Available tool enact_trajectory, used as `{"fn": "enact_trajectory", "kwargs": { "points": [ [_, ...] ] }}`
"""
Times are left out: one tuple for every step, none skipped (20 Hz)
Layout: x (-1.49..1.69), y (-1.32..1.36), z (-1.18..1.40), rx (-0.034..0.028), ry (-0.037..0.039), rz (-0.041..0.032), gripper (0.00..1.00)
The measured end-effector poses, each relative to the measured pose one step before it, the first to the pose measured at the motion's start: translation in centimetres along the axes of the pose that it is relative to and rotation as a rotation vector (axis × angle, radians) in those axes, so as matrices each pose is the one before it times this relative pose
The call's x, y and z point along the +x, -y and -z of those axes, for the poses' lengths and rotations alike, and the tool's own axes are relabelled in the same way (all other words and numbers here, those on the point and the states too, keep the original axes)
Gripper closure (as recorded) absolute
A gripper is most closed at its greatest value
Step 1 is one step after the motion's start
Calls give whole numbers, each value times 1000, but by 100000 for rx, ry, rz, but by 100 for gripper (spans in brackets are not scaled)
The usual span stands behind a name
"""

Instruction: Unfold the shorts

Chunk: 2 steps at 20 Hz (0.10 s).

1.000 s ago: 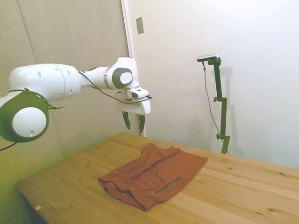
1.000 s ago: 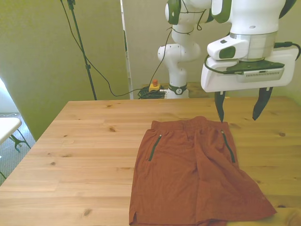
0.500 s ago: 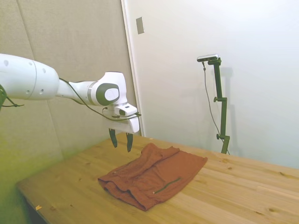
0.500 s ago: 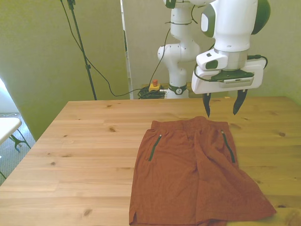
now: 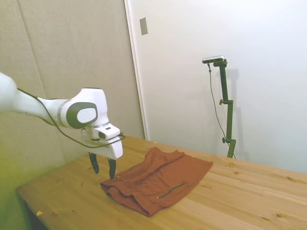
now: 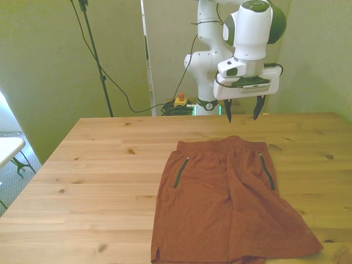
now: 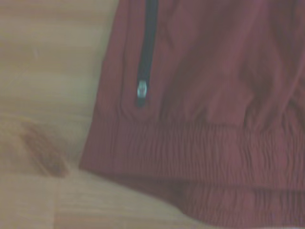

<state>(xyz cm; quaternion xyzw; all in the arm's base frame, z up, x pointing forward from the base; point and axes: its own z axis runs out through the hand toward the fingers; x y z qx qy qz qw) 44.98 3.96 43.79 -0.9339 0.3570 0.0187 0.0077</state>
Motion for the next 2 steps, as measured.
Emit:
{"fn": "enact_trajectory", "kwargs": {
  "points": [
    [-1140, -1236, -280, -135, -219, 284, 0],
    [-1137, -1296, -366, -174, -139, 272, 0]
  ]
}}
